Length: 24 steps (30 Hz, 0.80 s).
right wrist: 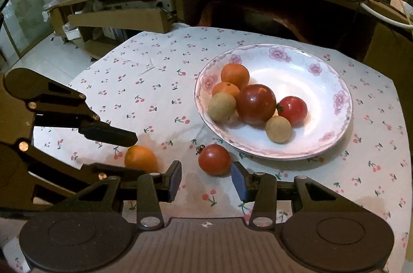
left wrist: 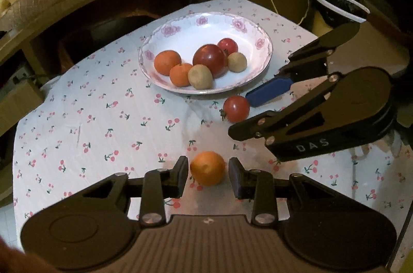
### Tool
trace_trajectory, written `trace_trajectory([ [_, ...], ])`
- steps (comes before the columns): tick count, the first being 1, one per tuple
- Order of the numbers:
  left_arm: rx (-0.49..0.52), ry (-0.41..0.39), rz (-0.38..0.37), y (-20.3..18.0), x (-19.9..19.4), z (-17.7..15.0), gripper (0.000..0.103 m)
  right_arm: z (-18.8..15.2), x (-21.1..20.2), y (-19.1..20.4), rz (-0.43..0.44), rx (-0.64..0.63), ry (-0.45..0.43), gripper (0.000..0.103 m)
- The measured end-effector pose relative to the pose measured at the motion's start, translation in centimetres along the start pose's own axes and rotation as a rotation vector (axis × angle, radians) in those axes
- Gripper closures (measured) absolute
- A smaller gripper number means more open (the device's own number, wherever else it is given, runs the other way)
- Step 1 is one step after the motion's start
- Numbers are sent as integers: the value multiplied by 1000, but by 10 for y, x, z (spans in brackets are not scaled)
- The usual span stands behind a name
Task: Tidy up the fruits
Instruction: 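Move the left tool to the large orange while the right tool approaches the small tomato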
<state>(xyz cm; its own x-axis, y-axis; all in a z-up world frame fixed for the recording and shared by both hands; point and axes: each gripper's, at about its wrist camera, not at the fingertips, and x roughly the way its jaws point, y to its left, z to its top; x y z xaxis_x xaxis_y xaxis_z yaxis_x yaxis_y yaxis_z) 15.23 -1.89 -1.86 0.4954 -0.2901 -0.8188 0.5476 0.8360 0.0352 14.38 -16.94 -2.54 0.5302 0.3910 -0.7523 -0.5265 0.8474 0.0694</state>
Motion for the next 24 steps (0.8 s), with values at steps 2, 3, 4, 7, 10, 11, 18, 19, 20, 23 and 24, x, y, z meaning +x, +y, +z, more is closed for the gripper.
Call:
trace_trajectory([
  [2, -1, 10, 4, 1, 3, -3, 63, 0, 4, -1, -3, -1, 6, 60],
  [3, -4, 14, 4, 1, 5, -4, 63, 0, 6, -1, -3, -1, 9, 60],
  [4, -5, 16, 2, 0, 5, -5, 63, -1, 8, -1, -4, 1, 11, 60],
  [7, -3, 10, 1, 0, 5, -5, 63, 0, 9, -1, -5, -5, 0, 60],
  [10, -4, -4, 3, 0, 4, -4, 64, 0, 10, -2, -11, 0, -7, 60],
  [11, -5, -5, 4, 1, 4, -3, 64, 0, 10, -2, -15, -1, -9, 61],
  [18, -18, -8, 8, 1, 6, -3, 64, 3, 14, -3, -34, -2, -14, 60],
  [19, -17, -12, 8, 1, 5, -2, 64, 2, 14, -2, -36, -3, -14, 60],
  [20, -17, -15, 9, 1, 5, -2, 64, 2, 13, -2, -39, -3, -11, 60],
  [23, -23, -15, 10, 2, 6, -2, 66, 2, 11, -1, -42, -3, -3, 61],
  [24, -22, -15, 9, 2, 6, -2, 66, 2, 11, -1, -40, 1, -1, 62],
])
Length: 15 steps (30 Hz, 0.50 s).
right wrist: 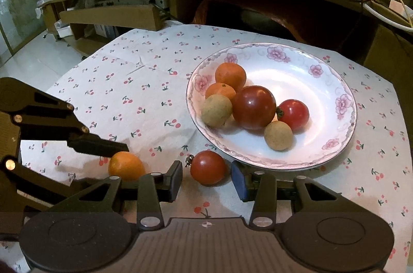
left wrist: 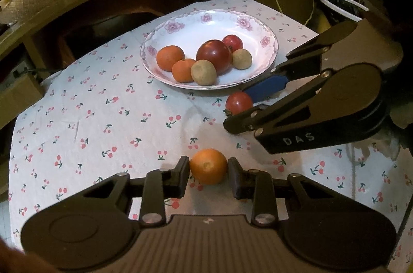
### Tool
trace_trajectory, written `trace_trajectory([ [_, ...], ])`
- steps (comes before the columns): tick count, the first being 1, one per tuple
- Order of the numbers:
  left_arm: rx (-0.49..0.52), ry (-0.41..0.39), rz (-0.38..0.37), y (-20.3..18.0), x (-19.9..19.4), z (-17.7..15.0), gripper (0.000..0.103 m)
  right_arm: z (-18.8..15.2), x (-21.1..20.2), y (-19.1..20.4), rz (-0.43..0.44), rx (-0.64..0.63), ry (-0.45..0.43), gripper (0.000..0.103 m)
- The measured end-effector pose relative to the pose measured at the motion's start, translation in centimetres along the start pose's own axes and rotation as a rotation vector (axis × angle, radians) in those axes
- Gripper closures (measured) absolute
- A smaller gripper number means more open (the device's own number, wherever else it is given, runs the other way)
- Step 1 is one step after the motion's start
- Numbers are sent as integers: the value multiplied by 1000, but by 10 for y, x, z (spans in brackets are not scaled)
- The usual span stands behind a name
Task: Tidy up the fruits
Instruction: 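Move the left tool to the large orange while the right tool approaches the small tomato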
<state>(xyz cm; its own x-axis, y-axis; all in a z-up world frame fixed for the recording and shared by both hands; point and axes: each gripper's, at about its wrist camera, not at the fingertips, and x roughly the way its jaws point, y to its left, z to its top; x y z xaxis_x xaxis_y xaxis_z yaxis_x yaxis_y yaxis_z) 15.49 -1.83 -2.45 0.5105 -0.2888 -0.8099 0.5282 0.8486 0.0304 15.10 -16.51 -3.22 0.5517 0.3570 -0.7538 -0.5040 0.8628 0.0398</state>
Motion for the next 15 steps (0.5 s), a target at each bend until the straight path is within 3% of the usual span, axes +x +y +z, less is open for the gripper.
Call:
trace_trajectory([
  [4, 9, 0, -4, 0, 0, 0, 66, 0, -3, -1, 20, 34, 17, 73],
  [9, 5, -3, -11, 1, -1, -1, 66, -6, -8, -2, 47, 65, 41, 73],
  [15, 9, 1, -7, 0, 1, -2, 66, -4, -4, -3, 36, 52, 3, 70],
])
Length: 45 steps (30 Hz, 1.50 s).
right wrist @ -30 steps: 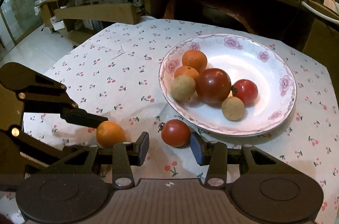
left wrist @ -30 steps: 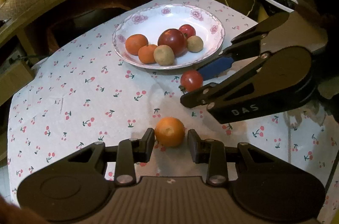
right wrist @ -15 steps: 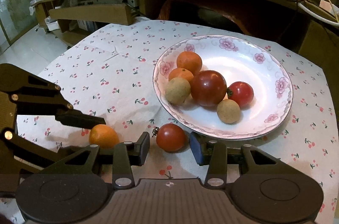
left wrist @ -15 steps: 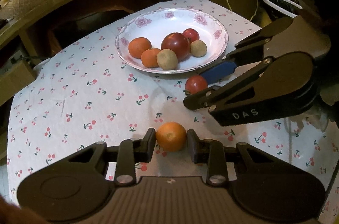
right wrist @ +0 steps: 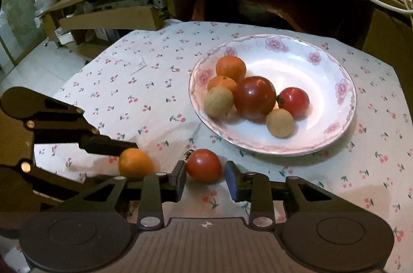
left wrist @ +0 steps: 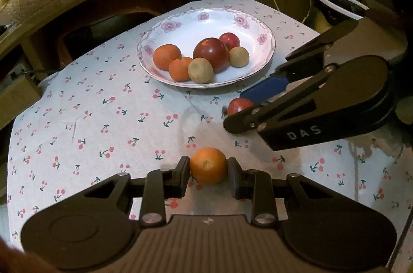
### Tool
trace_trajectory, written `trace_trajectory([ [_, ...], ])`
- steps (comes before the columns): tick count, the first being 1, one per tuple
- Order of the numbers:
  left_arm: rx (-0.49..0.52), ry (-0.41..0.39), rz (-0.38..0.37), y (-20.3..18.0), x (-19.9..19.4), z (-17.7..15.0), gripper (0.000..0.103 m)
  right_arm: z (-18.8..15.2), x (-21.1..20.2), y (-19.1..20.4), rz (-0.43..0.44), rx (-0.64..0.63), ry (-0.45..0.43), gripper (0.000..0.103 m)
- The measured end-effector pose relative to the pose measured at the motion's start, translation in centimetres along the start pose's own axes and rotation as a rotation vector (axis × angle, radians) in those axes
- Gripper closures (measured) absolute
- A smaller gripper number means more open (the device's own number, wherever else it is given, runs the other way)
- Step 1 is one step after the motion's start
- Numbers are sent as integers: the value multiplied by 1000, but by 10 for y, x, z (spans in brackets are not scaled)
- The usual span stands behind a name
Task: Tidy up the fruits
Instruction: 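Move the left tool to the large orange while the right tool approaches the small tomato, then grasp the large orange with the left tool while the right tool grasps the small tomato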
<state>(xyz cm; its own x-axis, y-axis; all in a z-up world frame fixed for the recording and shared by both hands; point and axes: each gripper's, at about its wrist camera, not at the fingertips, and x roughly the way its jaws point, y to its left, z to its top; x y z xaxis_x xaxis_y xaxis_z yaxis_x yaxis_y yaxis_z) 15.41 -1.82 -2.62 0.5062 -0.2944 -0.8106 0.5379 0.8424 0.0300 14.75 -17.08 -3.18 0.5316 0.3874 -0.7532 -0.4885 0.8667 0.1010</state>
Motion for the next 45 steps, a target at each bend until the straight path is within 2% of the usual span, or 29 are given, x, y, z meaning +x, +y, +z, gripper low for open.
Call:
trace_trajectory([
  [6, -7, 1, -4, 1, 1, 0, 67, 4, 5, 4, -8, -39, -12, 65],
  [9, -15, 1, -9, 2, 1, -1, 67, 3, 3, 6, -4, -55, 11, 75],
  [12, -30, 4, -13, 3, 0, -1, 67, -2, -2, 9, -22, -75, 16, 76],
  [16, -28, -28, -32, -3, -9, 4, 67, -12, -15, 6, -50, -39, 26, 76],
  [20, 1, -40, -46, -16, -13, 6, 67, -24, -37, 7, -90, -5, 13, 76],
  [24, 55, -17, -43, -32, -5, 0, 67, -45, -45, 7, -135, 22, 48, 76],
  [28, 81, -20, -32, -39, -2, -4, 67, -56, -46, 13, -163, -9, 34, 74],
  [33, 81, -26, -16, -40, -3, -4, 60, -58, -45, 12, -143, -33, 31, 64],
  [45, 55, -13, 8, -38, -3, -7, 55, -56, -48, 0, -121, -18, 30, 65],
])
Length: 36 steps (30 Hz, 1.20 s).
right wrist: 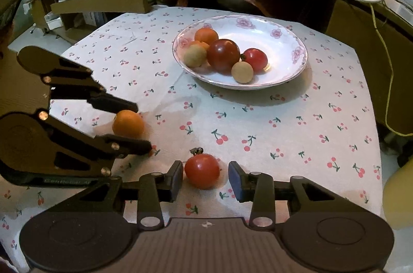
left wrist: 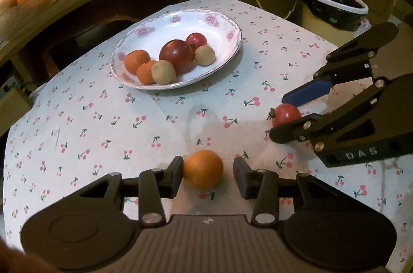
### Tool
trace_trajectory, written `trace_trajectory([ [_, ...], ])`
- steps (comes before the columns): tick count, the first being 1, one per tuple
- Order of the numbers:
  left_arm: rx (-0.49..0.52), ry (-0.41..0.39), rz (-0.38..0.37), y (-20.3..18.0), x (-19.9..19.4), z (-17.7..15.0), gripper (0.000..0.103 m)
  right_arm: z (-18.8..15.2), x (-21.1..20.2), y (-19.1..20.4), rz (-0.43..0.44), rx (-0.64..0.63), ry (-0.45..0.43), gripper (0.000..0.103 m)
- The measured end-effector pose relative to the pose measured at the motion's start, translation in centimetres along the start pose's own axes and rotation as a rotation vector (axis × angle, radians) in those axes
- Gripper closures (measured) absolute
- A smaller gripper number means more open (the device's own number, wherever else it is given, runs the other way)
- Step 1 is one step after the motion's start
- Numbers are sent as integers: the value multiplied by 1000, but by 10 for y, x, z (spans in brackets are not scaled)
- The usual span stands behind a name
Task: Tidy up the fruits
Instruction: 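Grasp the large orange with the left tool while the right tool grasps the small tomato, then carry the orange and tomato over the plate with both tools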
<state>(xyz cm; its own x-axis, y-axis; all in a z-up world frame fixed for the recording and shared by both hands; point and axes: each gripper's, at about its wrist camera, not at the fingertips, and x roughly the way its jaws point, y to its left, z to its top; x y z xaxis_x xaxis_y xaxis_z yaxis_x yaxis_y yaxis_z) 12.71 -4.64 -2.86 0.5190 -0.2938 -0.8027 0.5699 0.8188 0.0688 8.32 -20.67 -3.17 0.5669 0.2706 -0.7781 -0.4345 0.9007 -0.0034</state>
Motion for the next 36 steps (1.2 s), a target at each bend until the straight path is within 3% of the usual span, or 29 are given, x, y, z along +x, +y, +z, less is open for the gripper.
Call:
trace_trajectory([
  [2, -10, -1, 6, -1, -1, -2, 56, 0, 0, -1, 4, 1, -2, 65],
  [5, -12, 5, 9, -4, -3, -1, 68, -1, -1, 1, 0, -13, 3, 70],
  [6, -17, 7, 10, -5, -3, -1, 68, -1, -1, 1, 8, -10, 5, 76],
  [17, -7, 22, 38, -16, -7, 13, 68, 9, -7, 10, -3, -6, -1, 76],
  [29, -9, -38, 92, -8, -14, 40, 68, 30, -20, -1, -40, 53, -57, 76],
  [36, -46, -84, 138, 14, -5, 74, 68, 64, -14, -17, -87, 85, -102, 74],
])
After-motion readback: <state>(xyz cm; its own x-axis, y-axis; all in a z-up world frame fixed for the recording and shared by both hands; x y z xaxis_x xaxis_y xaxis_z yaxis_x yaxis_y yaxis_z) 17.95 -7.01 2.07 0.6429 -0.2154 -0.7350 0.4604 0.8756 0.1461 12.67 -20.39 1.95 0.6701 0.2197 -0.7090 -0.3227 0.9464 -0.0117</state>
